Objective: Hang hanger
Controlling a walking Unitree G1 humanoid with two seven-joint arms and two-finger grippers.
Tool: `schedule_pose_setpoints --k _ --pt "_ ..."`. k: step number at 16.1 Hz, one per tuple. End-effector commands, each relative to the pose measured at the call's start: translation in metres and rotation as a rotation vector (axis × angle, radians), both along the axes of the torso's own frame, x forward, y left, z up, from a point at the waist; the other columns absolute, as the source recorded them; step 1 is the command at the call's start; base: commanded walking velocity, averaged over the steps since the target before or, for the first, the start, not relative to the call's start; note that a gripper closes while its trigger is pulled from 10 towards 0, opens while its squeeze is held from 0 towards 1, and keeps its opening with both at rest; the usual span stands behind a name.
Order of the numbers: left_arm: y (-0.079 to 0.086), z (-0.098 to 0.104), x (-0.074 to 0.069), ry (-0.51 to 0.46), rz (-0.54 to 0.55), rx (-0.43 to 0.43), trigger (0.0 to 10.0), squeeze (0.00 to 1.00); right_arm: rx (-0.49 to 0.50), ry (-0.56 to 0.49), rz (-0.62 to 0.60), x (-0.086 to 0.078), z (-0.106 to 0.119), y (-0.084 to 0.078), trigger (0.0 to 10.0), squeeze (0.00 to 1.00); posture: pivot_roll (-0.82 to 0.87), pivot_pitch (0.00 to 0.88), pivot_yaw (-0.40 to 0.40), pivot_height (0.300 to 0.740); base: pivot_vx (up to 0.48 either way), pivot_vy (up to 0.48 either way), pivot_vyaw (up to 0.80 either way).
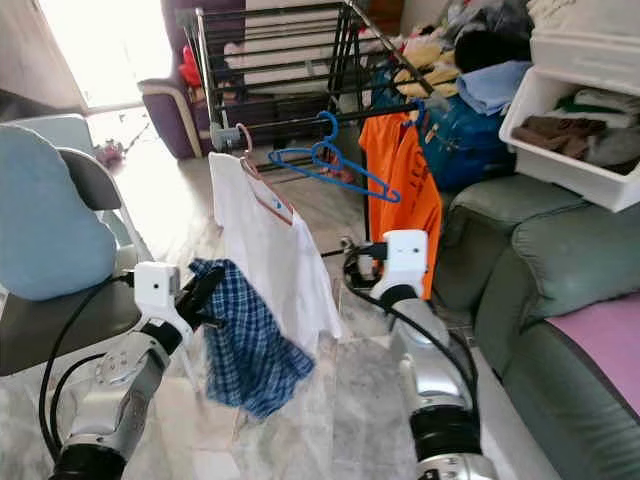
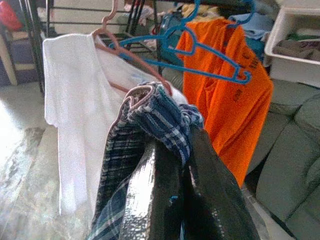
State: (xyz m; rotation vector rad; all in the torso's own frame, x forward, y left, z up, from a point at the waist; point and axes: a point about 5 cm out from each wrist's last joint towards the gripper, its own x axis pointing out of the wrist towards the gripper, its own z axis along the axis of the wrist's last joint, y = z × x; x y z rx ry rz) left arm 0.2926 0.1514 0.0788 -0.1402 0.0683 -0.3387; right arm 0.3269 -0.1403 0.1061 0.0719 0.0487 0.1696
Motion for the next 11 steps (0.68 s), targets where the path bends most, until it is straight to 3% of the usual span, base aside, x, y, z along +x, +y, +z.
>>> schedule_pose_setpoints --k 1,11 --pt "0.0041 0.0061 0.0022 -0.028 0.008 0.007 10.0 0.0 0.007 -0.005 0.011 0.0024 0.0022 0.006 10.0 0.0 -0.09 0.0 0.028 0.74 0.442 0.0 0.0" --pt "0.0001 0.0049 0.0026 -0.015 -0.006 -0.002 10.0 0.0 0.006 -0.007 0.009 0.0031 0.0027 0.0064 10.0 0.0 -0.09 0.0 0.028 0.74 0.431 0.0 0.0"
